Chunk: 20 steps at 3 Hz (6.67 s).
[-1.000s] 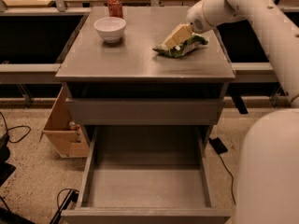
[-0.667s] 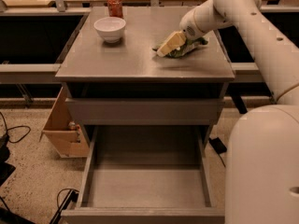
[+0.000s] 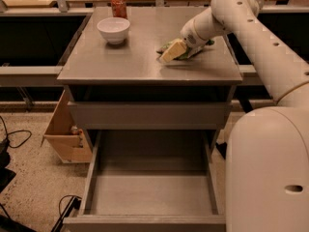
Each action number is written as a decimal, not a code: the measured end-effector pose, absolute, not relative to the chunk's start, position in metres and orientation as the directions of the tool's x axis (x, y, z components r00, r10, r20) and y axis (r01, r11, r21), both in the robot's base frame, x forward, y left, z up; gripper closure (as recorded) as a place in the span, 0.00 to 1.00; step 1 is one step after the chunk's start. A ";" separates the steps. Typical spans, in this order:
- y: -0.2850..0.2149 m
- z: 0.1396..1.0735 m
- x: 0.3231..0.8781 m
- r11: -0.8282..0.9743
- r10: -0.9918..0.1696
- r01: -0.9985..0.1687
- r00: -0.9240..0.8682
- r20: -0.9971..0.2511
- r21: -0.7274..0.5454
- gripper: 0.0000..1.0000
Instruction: Place green jalapeno chip bag into middle drawer
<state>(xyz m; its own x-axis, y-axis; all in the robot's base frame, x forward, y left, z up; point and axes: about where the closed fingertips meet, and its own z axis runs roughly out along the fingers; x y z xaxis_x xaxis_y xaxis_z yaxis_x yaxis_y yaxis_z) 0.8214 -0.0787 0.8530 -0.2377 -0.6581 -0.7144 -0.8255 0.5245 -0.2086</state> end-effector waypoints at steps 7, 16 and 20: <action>-0.102 0.884 0.780 0.534 -0.662 -0.798 -0.190 -0.725 -0.278 1.00; -0.072 0.669 0.524 0.600 -0.508 -0.800 -0.408 -0.758 0.029 1.00; -0.006 0.528 0.521 0.491 -0.508 -0.856 -0.434 -0.744 0.164 1.00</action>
Offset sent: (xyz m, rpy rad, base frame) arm 0.0001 0.0002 -0.0011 -0.0016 0.0014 0.0004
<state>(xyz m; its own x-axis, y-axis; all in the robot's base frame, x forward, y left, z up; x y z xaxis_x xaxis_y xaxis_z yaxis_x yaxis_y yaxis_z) 0.5208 -0.0063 0.5276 -0.4339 -0.5076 -0.7444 -0.8556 0.4909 0.1640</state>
